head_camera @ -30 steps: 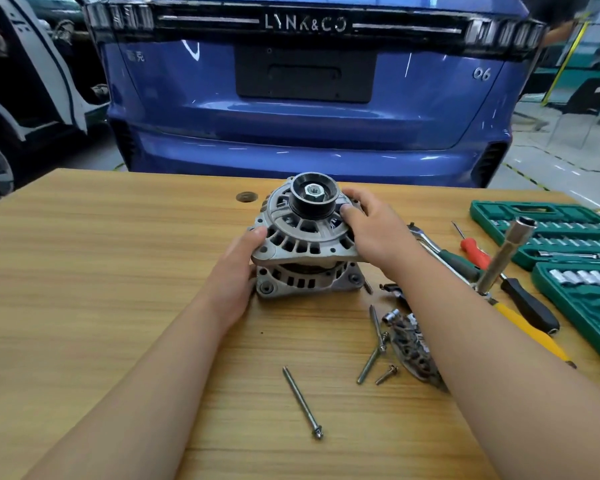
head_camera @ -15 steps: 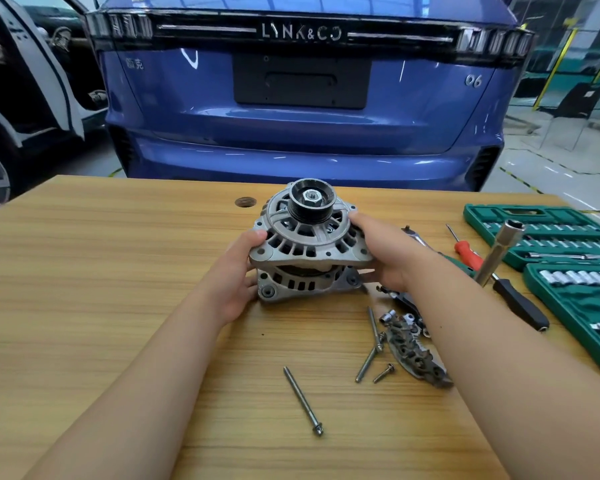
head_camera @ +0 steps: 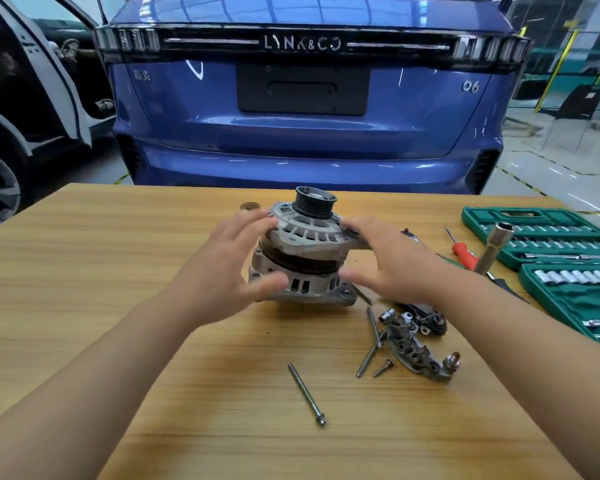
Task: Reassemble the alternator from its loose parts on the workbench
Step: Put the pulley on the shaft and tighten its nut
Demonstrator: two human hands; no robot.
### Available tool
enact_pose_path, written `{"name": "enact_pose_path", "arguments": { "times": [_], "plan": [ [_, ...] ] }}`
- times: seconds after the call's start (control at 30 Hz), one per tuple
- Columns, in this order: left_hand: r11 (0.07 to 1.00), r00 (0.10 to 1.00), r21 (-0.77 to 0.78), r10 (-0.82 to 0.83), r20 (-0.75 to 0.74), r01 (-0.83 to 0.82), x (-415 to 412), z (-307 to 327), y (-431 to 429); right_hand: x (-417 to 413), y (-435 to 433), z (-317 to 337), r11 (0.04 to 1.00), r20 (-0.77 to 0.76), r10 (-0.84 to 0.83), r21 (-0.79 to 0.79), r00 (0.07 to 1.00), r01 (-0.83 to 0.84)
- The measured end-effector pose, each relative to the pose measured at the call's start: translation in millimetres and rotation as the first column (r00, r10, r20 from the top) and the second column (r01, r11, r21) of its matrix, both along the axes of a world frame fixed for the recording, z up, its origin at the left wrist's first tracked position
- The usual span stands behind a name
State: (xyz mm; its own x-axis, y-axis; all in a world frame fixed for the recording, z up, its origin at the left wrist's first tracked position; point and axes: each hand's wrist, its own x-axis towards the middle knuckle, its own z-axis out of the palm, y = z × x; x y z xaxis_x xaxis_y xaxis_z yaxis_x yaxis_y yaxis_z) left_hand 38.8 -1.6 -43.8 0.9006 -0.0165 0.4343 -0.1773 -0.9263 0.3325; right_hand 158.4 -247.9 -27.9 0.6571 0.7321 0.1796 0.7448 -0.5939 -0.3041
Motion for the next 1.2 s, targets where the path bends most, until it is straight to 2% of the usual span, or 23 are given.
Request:
{"name": "enact_pose_path", "arguments": {
  "times": [0.07, 0.1, 0.17, 0.37, 0.5, 0.63, 0.83, 1.03, 1.13, 1.2],
  "plan": [
    [0.968, 0.998, 0.239, -0.068, -0.013, 0.069, -2.4, -11.5, 4.7, -4.1, -5.3, -12.6, 0.98, 0.158, 0.06, -0.198, 0.986, -0.028],
    [0.946, 0.996, 0.313, -0.087, 0.011, 0.079, 0.1, -14.7, 6.6, -5.5, -3.0, -19.0, 0.97, 0.225, 0.061, -0.244, 0.973, -0.004],
    [0.913, 0.99, 0.4, -0.123, 0.076, 0.083, 6.7, -15.1, 9.2, -9.9, 6.1, -27.8, 0.97, 0.314, 0.027, -0.237, 0.949, 0.051],
    [0.918, 0.986, 0.391, -0.127, 0.109, 0.075, 16.1, -14.4, 26.0, -19.2, 5.4, -28.2, 0.969, 0.47, 0.09, -0.244, 0.878, 0.031],
    [0.886, 0.958, 0.445, -0.228, 0.175, 0.13, 25.2, -13.8, 29.2, -21.2, 6.7, -37.4, 0.954, 0.462, 0.048, -0.283, 0.886, 0.096],
    [0.9, 0.953, 0.401, -0.252, 0.166, 0.168, 27.5, -13.3, 33.5, -28.7, 15.8, -39.8, 0.95, 0.502, 0.02, -0.279, 0.865, 0.139],
    [0.955, 0.987, 0.285, -0.114, 0.113, 0.077, 26.0, -12.4, 41.5, -31.8, 30.5, -31.7, 0.964, 0.611, 0.077, -0.248, 0.788, 0.098],
    [0.989, 0.994, 0.145, -0.055, 0.097, 0.04, 24.4, -21.8, 44.2, -22.7, 39.3, -24.0, 0.951, 0.581, 0.068, -0.284, 0.811, 0.124],
    [0.989, 0.989, 0.144, -0.057, 0.134, 0.037, 24.1, -28.0, 47.5, -19.5, 47.2, -18.8, 0.963, 0.56, 0.019, -0.234, 0.828, 0.136],
    [0.995, 0.986, 0.096, -0.055, 0.159, 0.04, 22.5, -29.4, 49.0, -16.2, 50.7, -14.6, 0.971, 0.552, 0.048, -0.221, 0.832, 0.09]
  ]
}}
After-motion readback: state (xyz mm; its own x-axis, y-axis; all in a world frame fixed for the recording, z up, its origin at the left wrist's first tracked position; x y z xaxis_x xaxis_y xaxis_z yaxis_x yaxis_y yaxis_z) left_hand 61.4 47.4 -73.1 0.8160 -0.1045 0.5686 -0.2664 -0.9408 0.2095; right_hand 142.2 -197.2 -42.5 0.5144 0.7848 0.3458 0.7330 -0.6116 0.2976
